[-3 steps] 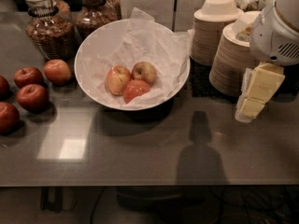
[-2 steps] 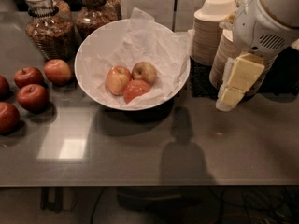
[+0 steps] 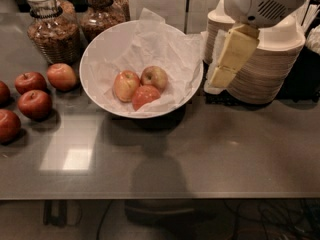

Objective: Pick apple from white bowl

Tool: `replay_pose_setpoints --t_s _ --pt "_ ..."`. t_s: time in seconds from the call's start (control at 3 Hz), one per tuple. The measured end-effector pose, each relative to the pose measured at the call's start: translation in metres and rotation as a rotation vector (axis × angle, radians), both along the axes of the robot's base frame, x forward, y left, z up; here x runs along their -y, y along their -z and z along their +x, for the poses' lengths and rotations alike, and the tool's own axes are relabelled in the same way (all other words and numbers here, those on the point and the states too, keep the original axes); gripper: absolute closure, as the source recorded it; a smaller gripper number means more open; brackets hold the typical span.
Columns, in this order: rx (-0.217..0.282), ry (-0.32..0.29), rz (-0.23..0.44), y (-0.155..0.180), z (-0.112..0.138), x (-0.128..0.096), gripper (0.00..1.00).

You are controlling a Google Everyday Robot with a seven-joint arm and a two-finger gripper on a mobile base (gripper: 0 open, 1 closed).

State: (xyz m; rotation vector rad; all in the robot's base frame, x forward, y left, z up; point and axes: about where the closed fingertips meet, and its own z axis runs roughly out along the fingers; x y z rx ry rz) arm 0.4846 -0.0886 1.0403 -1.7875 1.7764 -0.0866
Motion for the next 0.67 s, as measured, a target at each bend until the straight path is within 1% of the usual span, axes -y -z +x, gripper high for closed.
replay_pose_setpoints --t_s 0.33,0.67 --pt "0.009 -0.106 0.017 0.012 0.012 -0.044 0.00" --pt "-0.045 -0.164 -0.015 0.055 0.035 -0.089 0.00"
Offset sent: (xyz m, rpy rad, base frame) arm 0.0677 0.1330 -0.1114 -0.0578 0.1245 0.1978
